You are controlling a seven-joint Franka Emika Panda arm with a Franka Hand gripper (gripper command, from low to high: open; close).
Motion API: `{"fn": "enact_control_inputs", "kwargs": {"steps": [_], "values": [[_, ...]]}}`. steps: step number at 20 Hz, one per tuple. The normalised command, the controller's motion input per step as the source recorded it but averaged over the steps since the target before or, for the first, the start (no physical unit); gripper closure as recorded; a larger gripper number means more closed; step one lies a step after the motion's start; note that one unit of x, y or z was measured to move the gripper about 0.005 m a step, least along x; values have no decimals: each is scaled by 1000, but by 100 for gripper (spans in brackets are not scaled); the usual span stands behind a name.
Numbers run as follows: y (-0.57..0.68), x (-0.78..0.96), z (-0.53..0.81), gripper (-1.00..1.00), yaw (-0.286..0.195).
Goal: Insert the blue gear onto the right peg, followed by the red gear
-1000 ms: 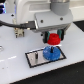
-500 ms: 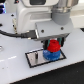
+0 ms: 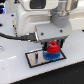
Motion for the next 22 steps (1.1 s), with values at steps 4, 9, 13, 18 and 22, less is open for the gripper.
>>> {"fn": "enact_control_inputs", "kwargs": {"steps": [4,9,13,18,22], "values": [[1,12,375,100,0],[-5,117,62,100,0],[-44,253,-39,100,0],[-43,226,-195,100,0],[-10,213,-235,100,0]]}}
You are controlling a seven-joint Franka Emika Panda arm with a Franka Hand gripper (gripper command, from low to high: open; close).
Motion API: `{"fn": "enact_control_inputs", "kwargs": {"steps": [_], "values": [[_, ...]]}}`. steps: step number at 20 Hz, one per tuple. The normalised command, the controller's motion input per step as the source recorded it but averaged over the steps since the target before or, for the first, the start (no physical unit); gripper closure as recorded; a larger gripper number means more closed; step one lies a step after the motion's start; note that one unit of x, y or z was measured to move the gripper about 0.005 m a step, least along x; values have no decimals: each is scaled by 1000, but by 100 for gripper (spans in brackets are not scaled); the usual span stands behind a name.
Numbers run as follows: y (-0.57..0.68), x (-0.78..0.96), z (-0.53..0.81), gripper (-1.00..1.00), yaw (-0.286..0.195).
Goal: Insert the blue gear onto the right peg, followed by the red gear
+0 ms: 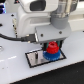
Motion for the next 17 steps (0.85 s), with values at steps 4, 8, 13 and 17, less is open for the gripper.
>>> {"fn": "enact_control_inputs", "kwargs": {"steps": [4,8,13,17], "values": [[31,149,-173,100,0],[17,57,-45,100,0],[49,20,112,-100,0],[126,3,436,-100,0]]}}
